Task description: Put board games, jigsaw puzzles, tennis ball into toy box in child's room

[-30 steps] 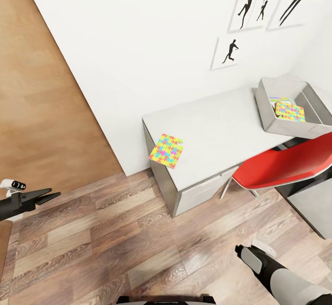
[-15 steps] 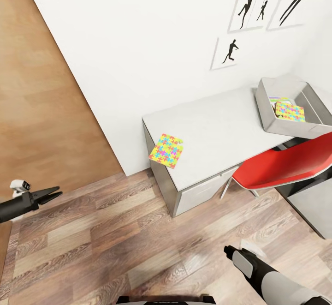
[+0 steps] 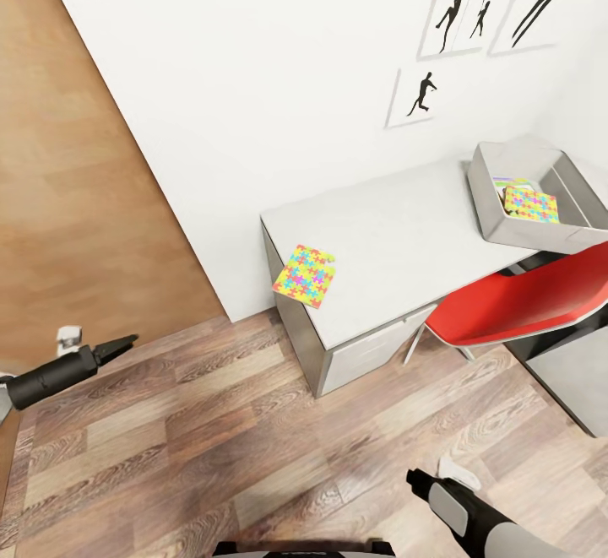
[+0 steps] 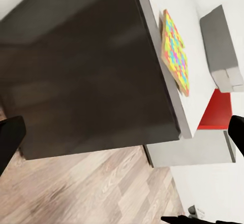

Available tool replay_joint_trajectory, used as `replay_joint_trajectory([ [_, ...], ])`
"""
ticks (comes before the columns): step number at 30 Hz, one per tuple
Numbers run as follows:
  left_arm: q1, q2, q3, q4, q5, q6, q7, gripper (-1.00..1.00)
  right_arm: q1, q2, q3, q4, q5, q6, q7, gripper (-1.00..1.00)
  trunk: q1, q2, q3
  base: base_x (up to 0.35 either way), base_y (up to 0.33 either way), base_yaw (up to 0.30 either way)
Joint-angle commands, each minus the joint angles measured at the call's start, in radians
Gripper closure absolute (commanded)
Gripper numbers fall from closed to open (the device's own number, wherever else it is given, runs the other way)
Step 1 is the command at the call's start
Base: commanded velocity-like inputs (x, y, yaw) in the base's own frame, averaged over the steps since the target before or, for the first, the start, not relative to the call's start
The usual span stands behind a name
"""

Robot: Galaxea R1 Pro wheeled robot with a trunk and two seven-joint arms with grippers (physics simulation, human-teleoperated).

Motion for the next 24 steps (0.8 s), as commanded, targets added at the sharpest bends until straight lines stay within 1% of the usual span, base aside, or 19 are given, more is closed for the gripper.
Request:
replay_joint_trajectory([
  [1, -0.002, -0.002, 0.000, 0.000, 0.004, 0.009, 0.002, -1.00, 0.000, -0.001, 0.007, -0.004, -0.004, 0.006, -0.007, -1.00, 0.001, -0.002, -0.001, 0.000, 0.000, 0.000],
  [7, -0.005, -0.017, 0.002, -0.003, 0.003, -0.002, 0.011, -1.00, 0.001, -0.006, 0.003, -0.006, -0.009, 0.007, -0.002, -1.00, 0.001, -0.002, -0.001, 0.000, 0.000, 0.000],
  [20, -0.006, -0.027, 0.004, -0.004, 0.003, -0.020, 0.012, -1.00, 0.001, -0.009, -0.008, -0.001, -0.013, 0.010, -0.001, -1.00, 0.001, -0.002, -0.001, 0.000, 0.000, 0.000],
  [24, -0.006, -0.038, 0.003, -0.004, 0.002, -0.068, 0.013, -1.00, 0.001, -0.010, -0.010, 0.000, -0.013, 0.010, 0.005, -1.00, 0.001, -0.002, -0.001, 0.068, 0.000, 0.000],
])
